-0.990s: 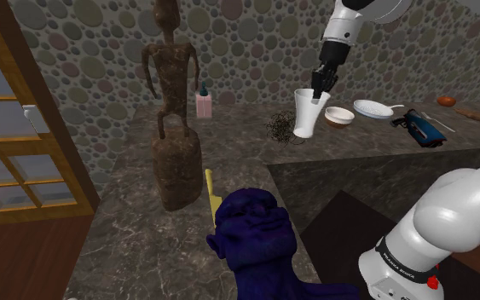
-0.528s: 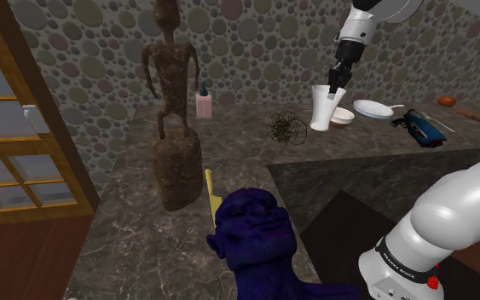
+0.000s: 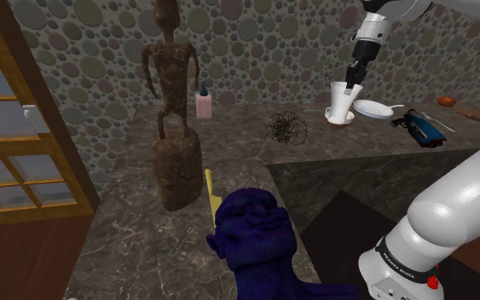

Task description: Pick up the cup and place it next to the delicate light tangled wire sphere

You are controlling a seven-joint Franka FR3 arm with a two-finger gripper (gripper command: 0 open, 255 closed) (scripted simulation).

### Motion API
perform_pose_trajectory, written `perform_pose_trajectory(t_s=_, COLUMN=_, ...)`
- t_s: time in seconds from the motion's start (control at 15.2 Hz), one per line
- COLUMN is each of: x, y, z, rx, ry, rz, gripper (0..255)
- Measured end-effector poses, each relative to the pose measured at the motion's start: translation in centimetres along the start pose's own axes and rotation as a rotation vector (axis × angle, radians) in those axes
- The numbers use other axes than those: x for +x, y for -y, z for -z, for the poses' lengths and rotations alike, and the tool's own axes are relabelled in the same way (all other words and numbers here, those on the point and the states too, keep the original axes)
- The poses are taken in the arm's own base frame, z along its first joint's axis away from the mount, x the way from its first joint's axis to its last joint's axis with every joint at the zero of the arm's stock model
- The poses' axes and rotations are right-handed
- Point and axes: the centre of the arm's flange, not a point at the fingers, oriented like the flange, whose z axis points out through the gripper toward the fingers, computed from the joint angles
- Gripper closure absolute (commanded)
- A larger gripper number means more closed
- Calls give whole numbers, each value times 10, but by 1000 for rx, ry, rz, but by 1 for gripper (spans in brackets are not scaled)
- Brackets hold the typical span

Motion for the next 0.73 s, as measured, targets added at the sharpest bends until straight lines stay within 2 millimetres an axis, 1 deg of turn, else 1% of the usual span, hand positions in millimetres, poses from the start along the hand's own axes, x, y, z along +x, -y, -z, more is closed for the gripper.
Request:
perform_pose_trajectory(t_s=0.2, x=-3, y=-35, z=11, rx=0, ry=0, rz=0, gripper=255)
perform_pose_trajectory(t_s=0.26, x=-3, y=-50, z=17, rx=0, ry=0, rz=-1, gripper=255)
perform_pose_trajectory(t_s=0.53, x=-7, y=-99, z=29, rx=0, ry=0, rz=-1, gripper=255)
perform_pose_trajectory(t_s=0.59, x=-8, y=-115, z=34, rx=0, ry=-1, rz=-2, gripper=255)
perform_pose_trajectory(t_s=0.73, x=-8, y=-126, z=29, rx=0, ry=0, rz=0, gripper=255)
